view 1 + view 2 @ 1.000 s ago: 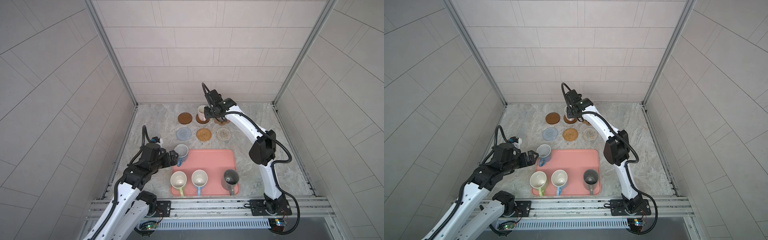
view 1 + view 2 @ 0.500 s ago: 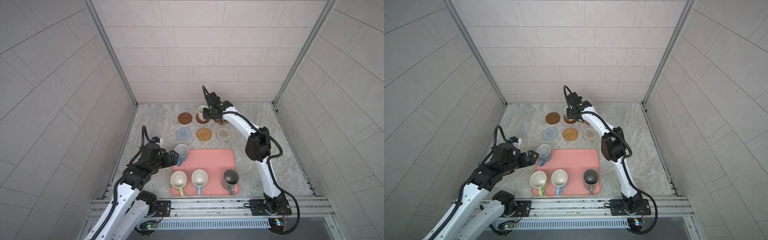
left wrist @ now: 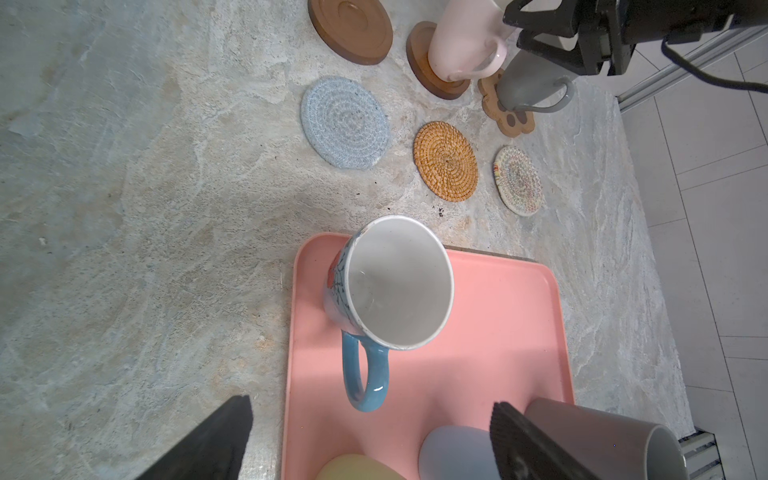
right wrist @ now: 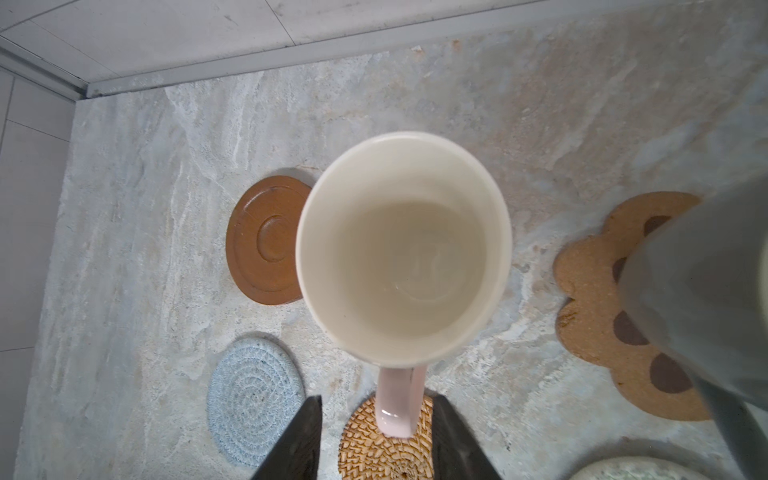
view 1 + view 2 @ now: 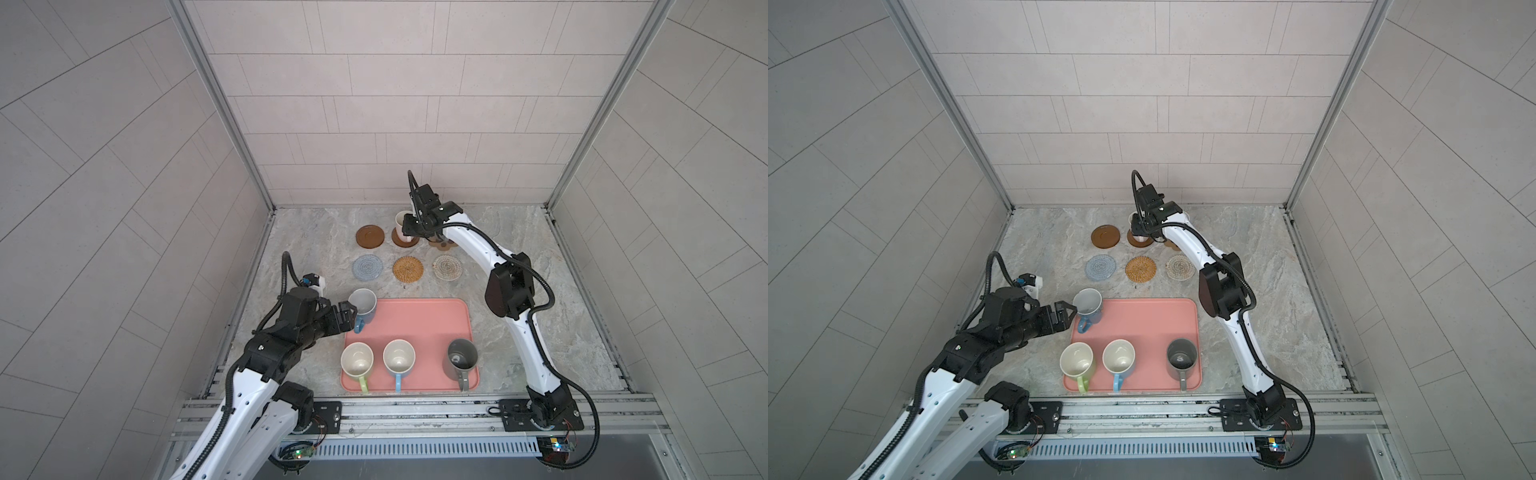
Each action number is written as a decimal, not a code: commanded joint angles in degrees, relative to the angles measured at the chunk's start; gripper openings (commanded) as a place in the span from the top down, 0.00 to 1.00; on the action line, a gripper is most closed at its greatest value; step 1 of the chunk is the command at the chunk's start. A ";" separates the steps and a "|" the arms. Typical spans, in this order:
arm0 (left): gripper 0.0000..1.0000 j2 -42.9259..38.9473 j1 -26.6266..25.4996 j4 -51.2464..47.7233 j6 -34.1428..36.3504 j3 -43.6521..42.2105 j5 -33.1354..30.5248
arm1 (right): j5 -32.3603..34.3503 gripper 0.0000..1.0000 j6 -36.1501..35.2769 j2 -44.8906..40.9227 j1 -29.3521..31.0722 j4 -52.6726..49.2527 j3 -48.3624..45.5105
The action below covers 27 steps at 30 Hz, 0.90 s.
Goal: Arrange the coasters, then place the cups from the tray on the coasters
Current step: 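Raise right gripper from the coasters while left gripper lowers onto blue floral mug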
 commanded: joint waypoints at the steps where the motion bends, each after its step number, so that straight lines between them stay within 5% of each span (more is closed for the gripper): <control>1: 0.03 -0.70 -0.26 0.08 -0.26 0.24 0.01 | -1.45 0.55 1.92 1.99 0.29 1.42 1.26; 27: 0.04 -1.75 -0.25 -0.14 -0.62 -0.25 0.30 | 0.93 0.57 2.53 2.85 1.41 -1.22 3.15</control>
